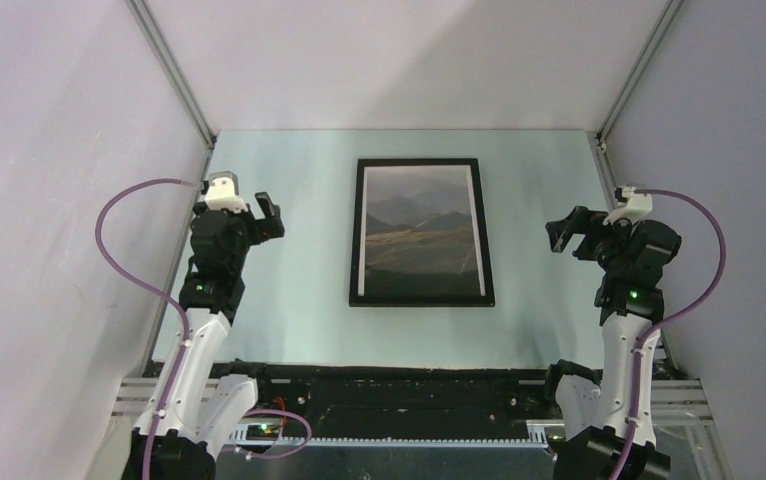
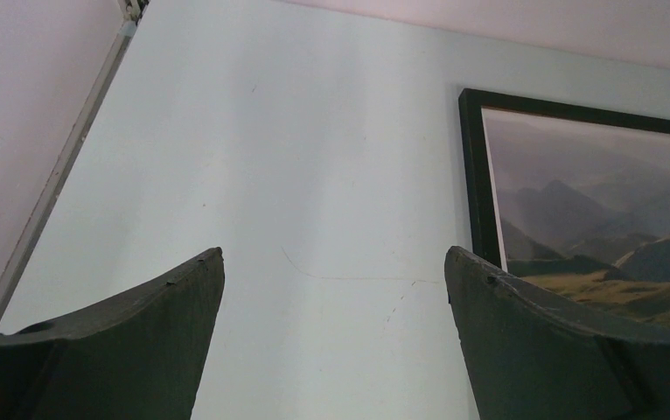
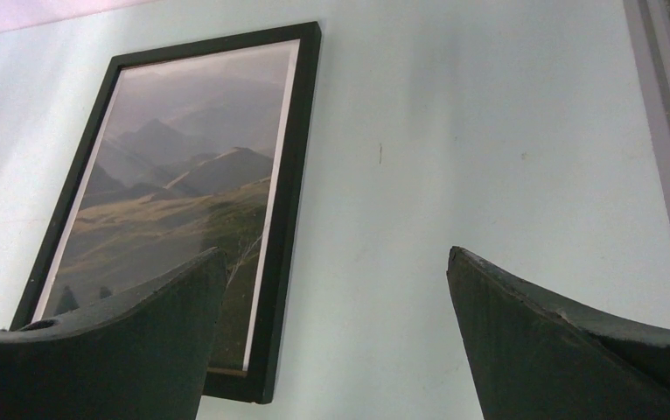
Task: Put the photo into the frame
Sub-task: Reset both arms
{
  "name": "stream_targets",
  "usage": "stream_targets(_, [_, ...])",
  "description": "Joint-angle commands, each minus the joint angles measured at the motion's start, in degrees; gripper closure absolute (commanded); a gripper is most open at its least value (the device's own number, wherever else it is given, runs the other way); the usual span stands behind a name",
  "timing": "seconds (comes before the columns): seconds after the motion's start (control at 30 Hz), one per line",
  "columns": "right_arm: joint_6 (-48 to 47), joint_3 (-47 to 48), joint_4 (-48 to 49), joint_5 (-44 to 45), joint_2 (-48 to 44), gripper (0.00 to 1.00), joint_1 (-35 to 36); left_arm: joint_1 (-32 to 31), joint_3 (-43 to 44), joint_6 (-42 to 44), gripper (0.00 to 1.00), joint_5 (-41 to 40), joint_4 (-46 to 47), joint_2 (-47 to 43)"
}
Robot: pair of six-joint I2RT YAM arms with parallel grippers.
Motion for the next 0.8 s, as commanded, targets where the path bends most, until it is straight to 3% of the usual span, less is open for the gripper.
stream_targets(0.0, [-1.2,2.1,0.6,-0.7,0.6,0.01,-0.4,0.6,-0.2,1.7,0.0,0.1,4.4,-1.4])
stream_targets(0.77, [-1.1,2.1,-0.2,-4.2,0.2,0.01,-1.8,0.6,-1.1,1.8,0.0,3.7,4.7,-1.6])
